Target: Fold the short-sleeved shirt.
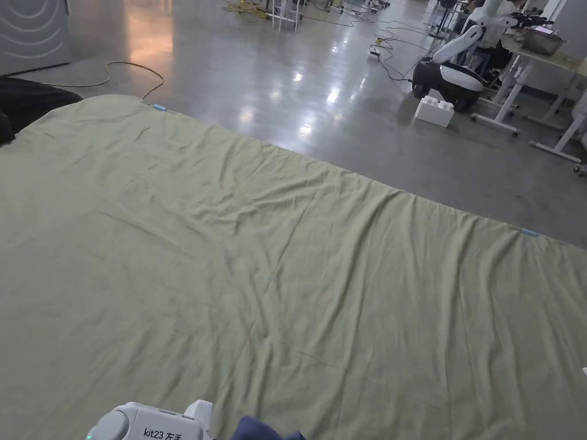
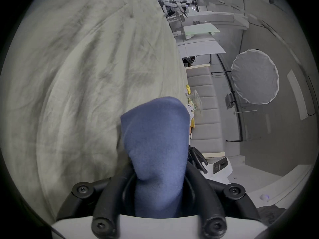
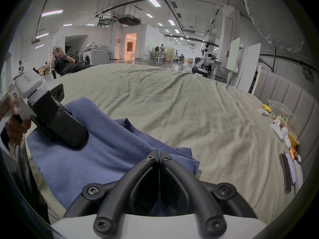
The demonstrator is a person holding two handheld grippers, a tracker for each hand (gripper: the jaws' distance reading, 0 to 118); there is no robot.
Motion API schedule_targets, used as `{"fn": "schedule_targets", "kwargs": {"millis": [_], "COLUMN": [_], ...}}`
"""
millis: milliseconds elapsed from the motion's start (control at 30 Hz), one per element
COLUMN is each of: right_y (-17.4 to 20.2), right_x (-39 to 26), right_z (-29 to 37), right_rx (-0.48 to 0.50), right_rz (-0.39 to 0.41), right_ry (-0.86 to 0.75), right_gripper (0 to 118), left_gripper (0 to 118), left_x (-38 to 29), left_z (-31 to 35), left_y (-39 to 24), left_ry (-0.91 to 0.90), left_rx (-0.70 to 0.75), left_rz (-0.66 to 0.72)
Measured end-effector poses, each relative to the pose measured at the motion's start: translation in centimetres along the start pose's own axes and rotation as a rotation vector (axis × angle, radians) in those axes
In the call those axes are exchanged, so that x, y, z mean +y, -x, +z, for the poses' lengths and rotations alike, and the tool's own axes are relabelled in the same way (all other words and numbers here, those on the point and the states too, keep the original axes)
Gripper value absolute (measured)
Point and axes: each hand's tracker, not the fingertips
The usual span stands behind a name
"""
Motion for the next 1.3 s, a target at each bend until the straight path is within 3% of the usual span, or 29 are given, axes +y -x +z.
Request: {"fn": "schedule_targets", "kwargs": {"millis": [200, 367, 567, 767, 1033, 1100, 1200, 1300], "right_y": [-1.1, -5.0, -10.0, -13.4, -15.8, -16.1, -16.1, -16.3], "right_x": [4.5, 10.7, 17.2, 19.8, 18.2, 17.6, 16.8, 16.4], "right_z": [1.2, 1.9, 3.4, 4.7, 5.8, 5.8, 5.8, 5.7], "right_rx": [-0.012, -0.078, -0.163, -0.234, -0.308, -0.315, -0.328, -0.320], "right_rz": [0.023, -0.038, -0.098, -0.111, -0.173, -0.181, -0.182, -0.200], "right_ry": [-0.079, -0.196, -0.323, -0.380, -0.366, -0.350, -0.340, -0.326], "right_gripper": [3, 3, 3, 3, 3, 3, 3, 3], "left_gripper": [21, 21, 21, 21, 22, 32, 60, 62], "left_x": [0.9, 3.4, 6.3, 9.9, 12.8, 13.0, 13.4, 13.3], "left_z": [5.0, 13.9, 25.7, 35.9, 41.5, 41.0, 39.9, 39.5], "left_y": [-1.5, -1.6, -2.1, -3.6, -2.7, -2.1, -1.4, -1.2], "left_ry": [-0.079, -0.178, -0.272, -0.295, -0.278, -0.265, -0.250, -0.234], "left_rx": [-0.051, 0.009, 0.196, 0.478, 0.827, 0.886, 1.061, 1.202], "left_rz": [0.001, -0.015, -0.012, -0.021, 0.011, 0.009, -0.028, -0.073]}}
